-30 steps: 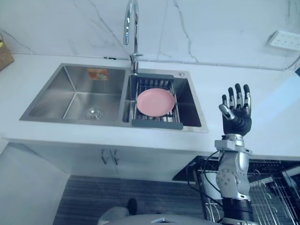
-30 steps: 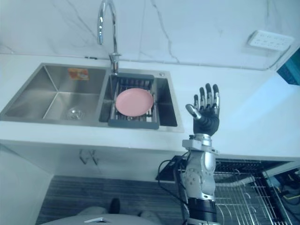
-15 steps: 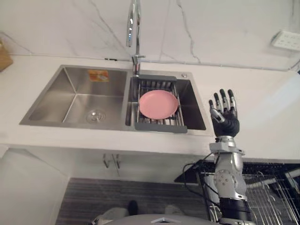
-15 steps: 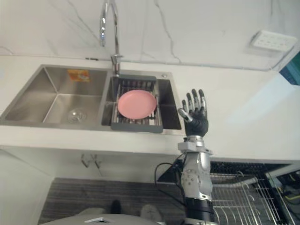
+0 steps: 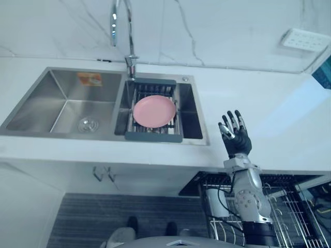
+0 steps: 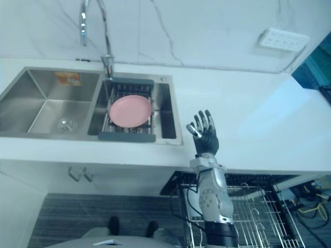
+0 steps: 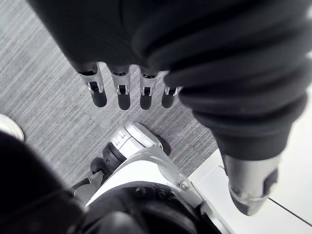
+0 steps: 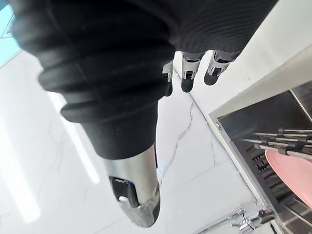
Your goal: Walk over to the sink, pick up the cup, carry it to the dishwasher, place the cup inside the dishwasher, then close the dishwasher door
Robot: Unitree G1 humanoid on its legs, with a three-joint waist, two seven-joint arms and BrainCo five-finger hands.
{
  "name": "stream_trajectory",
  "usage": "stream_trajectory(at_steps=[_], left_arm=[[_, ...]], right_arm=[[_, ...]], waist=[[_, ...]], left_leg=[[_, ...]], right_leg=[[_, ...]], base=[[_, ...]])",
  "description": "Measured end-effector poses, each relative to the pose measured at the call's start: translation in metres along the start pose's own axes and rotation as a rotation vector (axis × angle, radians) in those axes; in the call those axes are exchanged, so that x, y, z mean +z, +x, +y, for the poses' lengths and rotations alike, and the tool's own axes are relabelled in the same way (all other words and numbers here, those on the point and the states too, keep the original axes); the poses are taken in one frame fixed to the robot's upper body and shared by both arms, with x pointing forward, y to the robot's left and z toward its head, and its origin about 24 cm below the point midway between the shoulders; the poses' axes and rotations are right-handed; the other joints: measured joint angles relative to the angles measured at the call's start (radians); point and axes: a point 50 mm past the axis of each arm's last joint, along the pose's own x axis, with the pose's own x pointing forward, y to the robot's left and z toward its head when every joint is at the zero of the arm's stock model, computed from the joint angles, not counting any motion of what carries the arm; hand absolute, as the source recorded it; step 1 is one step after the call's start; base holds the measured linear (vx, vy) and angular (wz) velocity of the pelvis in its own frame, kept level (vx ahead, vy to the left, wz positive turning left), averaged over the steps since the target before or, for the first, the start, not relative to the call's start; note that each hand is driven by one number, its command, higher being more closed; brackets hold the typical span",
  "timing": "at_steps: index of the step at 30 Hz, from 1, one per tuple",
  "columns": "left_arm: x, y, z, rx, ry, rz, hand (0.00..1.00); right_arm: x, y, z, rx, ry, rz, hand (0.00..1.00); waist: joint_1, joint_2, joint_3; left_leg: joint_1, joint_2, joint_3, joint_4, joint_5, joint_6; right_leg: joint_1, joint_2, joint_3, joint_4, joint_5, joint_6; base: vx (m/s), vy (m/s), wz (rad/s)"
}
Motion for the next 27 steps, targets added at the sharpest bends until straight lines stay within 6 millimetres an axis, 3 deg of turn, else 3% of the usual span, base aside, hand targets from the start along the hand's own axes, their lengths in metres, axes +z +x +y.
stream_trajectory(at_steps=[3,10,15,20,22,25,27], left_arm=[[-0.002,0.001,-0.001,0.014,0.01,0.006,0.0],[0.004,0.0,0.001,0.023,0.09,-0.004,0.0],[0.006,0.001,-0.001,0.035,0.179,0.02,0.0],[0.009,0.0,0.0,0.043,0.205,0.042,0.0],[0.011,-0.001,0.004,0.055,0.215,0.047,0.0],[0.014,-0.001,0.004,0.059,0.23,0.055,0.0],[0.014,-0.001,0.004,0.06,0.211,0.061,0.0]], right_arm=[[-0.001,-0.001,-0.001,-0.024,-0.143,0.007,0.0],[0.009,0.006,0.001,-0.018,-0.451,-0.035,0.0],[0.041,0.022,0.013,0.101,-0.808,-0.118,0.0],[0.064,0.045,0.036,0.233,-1.018,-0.198,0.0],[0.061,0.049,0.039,0.271,-1.042,-0.181,0.0],[0.038,0.057,0.048,0.391,-1.079,-0.068,0.0],[0.027,0.059,0.051,0.433,-1.108,-0.018,0.0]], waist=[[-0.002,0.012,-0.008],[-0.003,0.01,-0.008],[-0.006,0.007,-0.009],[0.0,-0.003,-0.013],[0.001,-0.008,-0.017],[0.025,-0.026,-0.024],[0.026,-0.034,-0.025]], left_leg=[[0.034,0.001,0.017,-0.009,-0.004,-0.003],[0.079,-0.001,0.038,-0.008,-0.021,-0.002],[0.083,-0.012,0.031,-0.015,-0.027,0.003],[0.083,-0.024,0.007,-0.016,-0.018,0.01],[0.082,-0.028,0.0,-0.016,-0.015,0.013],[0.082,-0.036,-0.013,-0.016,-0.013,0.019],[0.082,-0.043,-0.026,-0.016,-0.011,0.022]], right_leg=[[0.027,0.003,0.008,-0.023,0.024,0.0],[0.073,0.003,0.02,-0.039,0.028,0.01],[0.091,-0.008,0.01,-0.044,0.02,0.021],[0.1,-0.017,-0.009,-0.044,0.017,0.025],[0.108,-0.023,-0.025,-0.046,0.016,0.028],[0.115,-0.029,-0.035,-0.048,0.018,0.031],[0.124,-0.036,-0.054,-0.05,0.018,0.032]], base=[[0.16,-0.012,-0.13],[0.07,0.006,-0.07],[-0.05,0.01,0.04],[-0.05,0.02,0.13],[-0.01,0.032,0.26],[0.01,0.025,0.13],[0.01,0.025,0.25]])
